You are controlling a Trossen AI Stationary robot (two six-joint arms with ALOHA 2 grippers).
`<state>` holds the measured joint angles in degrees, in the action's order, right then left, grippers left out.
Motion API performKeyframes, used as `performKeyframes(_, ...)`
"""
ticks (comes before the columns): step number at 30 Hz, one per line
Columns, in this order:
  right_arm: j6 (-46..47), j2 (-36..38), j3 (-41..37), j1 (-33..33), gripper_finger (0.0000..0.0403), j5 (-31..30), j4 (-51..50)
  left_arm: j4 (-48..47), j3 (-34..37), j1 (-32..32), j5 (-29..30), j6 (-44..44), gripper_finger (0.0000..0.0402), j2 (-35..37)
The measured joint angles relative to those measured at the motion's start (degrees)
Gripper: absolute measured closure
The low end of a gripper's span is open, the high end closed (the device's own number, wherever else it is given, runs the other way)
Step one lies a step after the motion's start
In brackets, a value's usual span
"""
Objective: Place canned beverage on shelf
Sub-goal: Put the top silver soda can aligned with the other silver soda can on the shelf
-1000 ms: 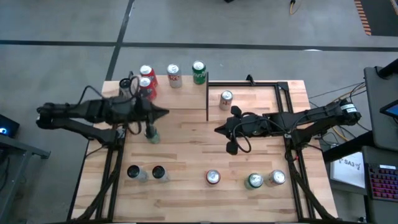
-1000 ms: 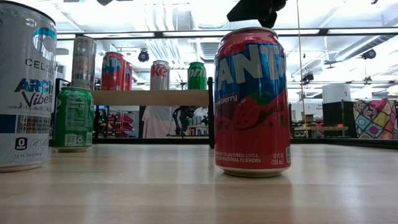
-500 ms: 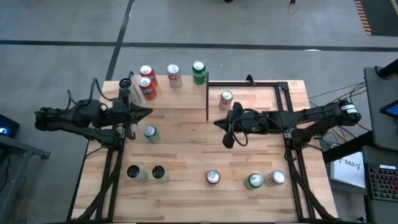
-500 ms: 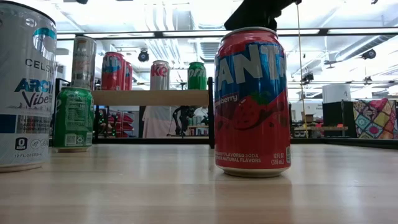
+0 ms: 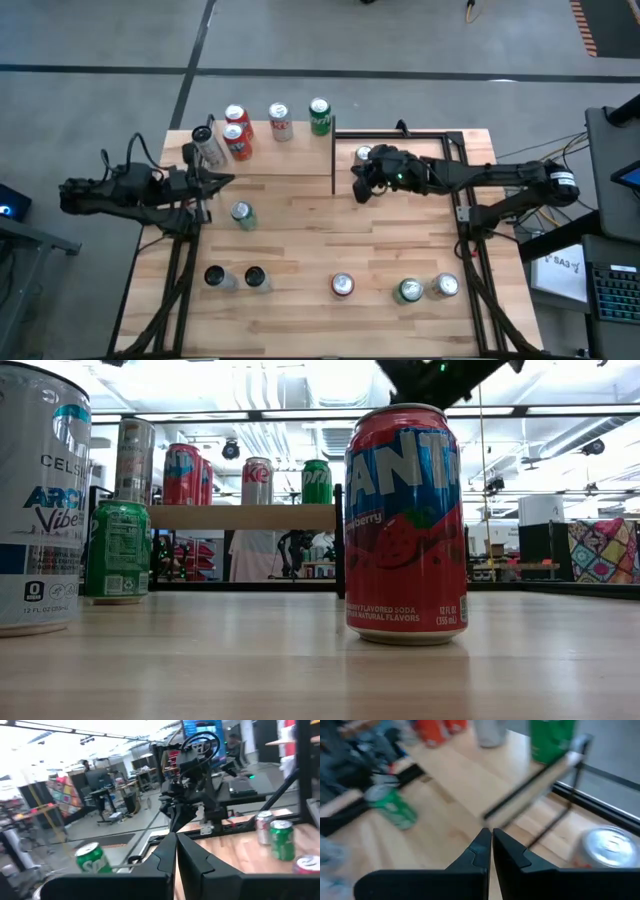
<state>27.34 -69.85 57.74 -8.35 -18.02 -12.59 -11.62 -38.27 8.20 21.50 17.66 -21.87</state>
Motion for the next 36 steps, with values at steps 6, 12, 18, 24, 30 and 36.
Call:
performKeyframes(6, 5.96, -0.42, 0.01, -7.28, 0.0394, 0.4, -3.54, 3.28, 2.57, -0.06, 3.03, 5.84, 0.0402, 6.05)
performKeyframes(12, 14.32, -1.88, 0.01, -11.9, 0.0394, 0.87, -5.7, 2.58, 3.68, -0.06, 3.01, 8.32, 0.0402, 9.96)
performKeyframes(18, 14.81, -4.66, 4.51, -12.97, 0.0394, 2.49, -11.37, 2.59, 3.93, -0.06, 3.03, 8.83, 0.0402, 12.18)
performKeyframes(24, 13.31, -10.6, 13.09, -13.09, 0.0394, 2.33, -22.75, 1.97, 3.94, -0.06, 3.01, 8.86, 0.0402, 12.57)
performKeyframes(30, 13.24, -14.81, 21.06, -13.49, 0.0394, 1.34, -34.48, 1.46, 3.94, -0.06, 3.01, 8.5, 0.0402, 12.6)
performKeyframes(36, 11.73, -15.65, 23.38, -13.54, 0.0394, 1.36, -36.71, 1.16, 3.94, -0.06, 3.01, 7.44, 0.0402, 12.42)
